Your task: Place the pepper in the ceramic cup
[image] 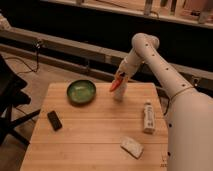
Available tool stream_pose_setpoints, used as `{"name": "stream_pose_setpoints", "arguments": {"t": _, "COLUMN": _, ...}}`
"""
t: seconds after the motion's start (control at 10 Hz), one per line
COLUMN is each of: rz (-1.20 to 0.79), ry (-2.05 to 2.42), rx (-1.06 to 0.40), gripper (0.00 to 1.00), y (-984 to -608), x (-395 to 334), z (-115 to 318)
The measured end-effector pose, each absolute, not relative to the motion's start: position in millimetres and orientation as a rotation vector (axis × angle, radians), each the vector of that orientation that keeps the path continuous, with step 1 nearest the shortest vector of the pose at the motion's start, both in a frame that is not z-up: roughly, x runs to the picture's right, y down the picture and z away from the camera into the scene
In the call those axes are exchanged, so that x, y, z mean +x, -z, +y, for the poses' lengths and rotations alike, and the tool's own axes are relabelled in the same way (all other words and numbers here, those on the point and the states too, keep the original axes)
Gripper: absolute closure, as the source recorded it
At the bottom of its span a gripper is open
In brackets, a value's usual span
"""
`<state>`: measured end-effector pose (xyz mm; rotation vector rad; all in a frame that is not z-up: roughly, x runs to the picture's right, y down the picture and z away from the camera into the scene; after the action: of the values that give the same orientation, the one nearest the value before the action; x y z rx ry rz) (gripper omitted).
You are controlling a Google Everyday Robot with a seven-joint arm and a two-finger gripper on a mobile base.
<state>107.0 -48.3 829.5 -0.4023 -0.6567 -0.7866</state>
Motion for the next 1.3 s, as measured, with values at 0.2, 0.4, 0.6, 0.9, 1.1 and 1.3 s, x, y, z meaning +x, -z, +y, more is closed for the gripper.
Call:
{"name": "stream_pose_setpoints", "arguments": {"t": 0.2, "rz": -0.643, "ry": 0.797, "rx": -0.396, "gripper": 0.83, "y": -829, "x": 108, "z": -49}}
{"name": "stream_pose_setpoints", "arguments": {"t": 0.4, "rz": -0.596, "ry": 0.813, "rx": -0.366, "gripper": 0.83, "y": -828, "x": 111, "z": -52}}
{"name": "stream_pose_setpoints", "arguments": {"t": 0.6, "rz": -0.581, "ry": 0.816, "rx": -0.35, "gripper": 0.83, "y": -830, "x": 110, "z": -59}}
{"name": "stream_pose_setpoints", "arguments": {"t": 0.9, "rz": -0.562, "ry": 0.798, "rx": -0.33, "gripper": 0.52, "y": -833, "x": 116, "z": -73}}
{"name": "stream_pose_setpoints", "arguments": {"t": 1.1, "rz": -0.55, "ry": 0.787, "rx": -0.32, "gripper": 0.39, "y": -837, "x": 118, "z": -83}}
{"name": "stream_pose_setpoints", "arguments": {"t": 1.3, "rz": -0.54, "ry": 0.769, "rx": -0.313, "gripper": 0.39, "y": -843, "x": 122, "z": -90}}
